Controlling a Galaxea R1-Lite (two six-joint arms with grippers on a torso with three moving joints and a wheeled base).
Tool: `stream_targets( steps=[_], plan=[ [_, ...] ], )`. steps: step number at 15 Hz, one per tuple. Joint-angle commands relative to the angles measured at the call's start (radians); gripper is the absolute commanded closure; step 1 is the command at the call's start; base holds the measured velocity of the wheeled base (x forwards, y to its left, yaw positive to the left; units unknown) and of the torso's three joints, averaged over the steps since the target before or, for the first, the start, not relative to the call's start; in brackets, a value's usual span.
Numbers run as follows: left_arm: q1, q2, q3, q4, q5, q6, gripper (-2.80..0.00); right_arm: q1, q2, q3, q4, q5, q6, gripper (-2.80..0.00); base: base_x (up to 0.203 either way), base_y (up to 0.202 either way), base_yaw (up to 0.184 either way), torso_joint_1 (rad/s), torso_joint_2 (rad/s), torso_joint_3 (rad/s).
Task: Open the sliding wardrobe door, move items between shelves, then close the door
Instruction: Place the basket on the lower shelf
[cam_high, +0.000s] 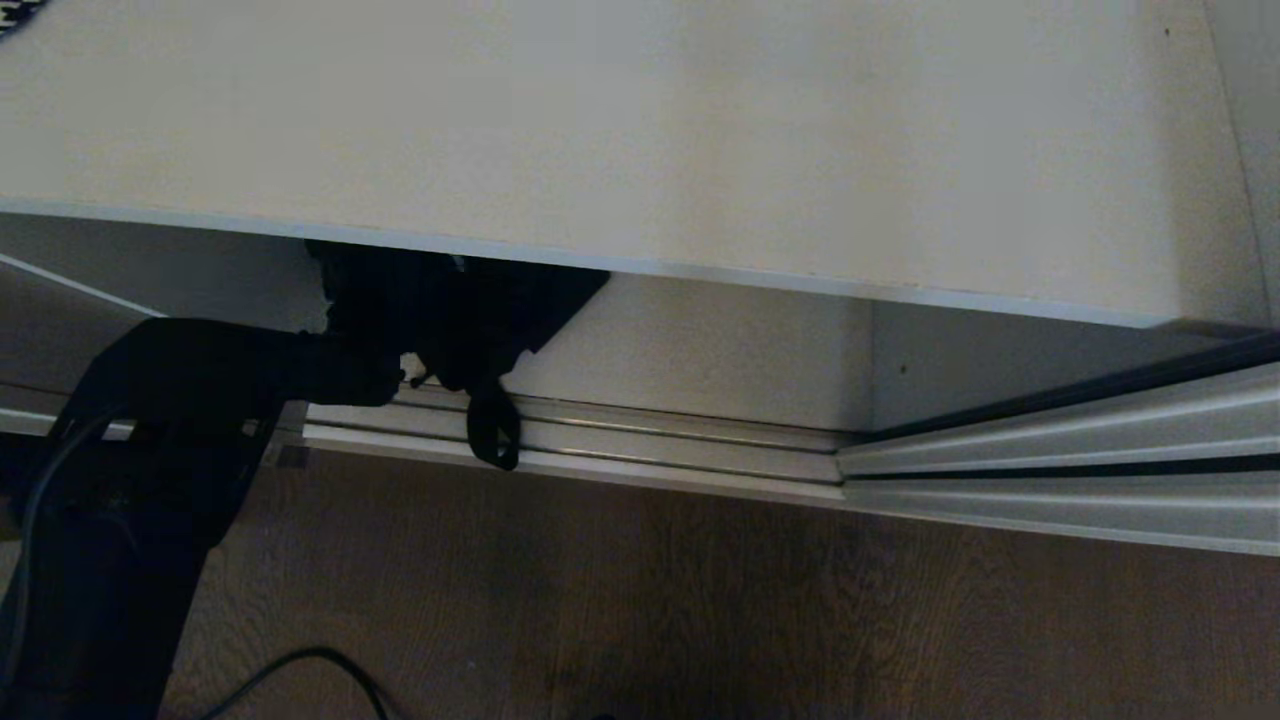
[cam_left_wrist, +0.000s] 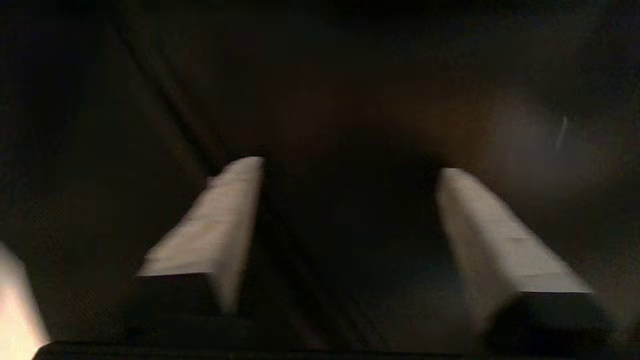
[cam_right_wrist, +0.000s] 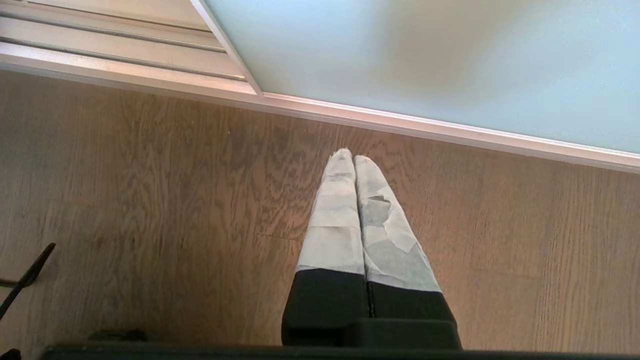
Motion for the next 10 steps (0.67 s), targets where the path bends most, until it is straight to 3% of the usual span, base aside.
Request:
stream_targets(
  steps=[1,4,7,10],
  plan=[
    [-0.015,-0.041,0.008,0.149,-0.001,-0.054,0.0,0.0,-0.002,0.002,0.0,0.0,0.0,0.0,0.0,0.0,0.0,0.0,0.0,0.0],
    [-0.02,-0.146,0.054,0.354,0.003,-0.086,0.0,0.0,-0.002,0.002,0.0,0.0,0.0,0.0,0.0,0.0,0.0,0.0,0.0,0.0],
    [-0.027,-0.269,0.15,0.482,-0.009,-0.138,0.0,0.0,-0.002,0.001,0.0,0.0,0.0,0.0,0.0,0.0,0.0,0.0,0.0,0.0],
    [-0.056,-0.349,0.239,0.576,-0.004,-0.133,0.0,0.0,-0.002,0.0,0.0,0.0,0.0,0.0,0.0,0.0,0.0,0.0,0.0,0.0]
  ],
)
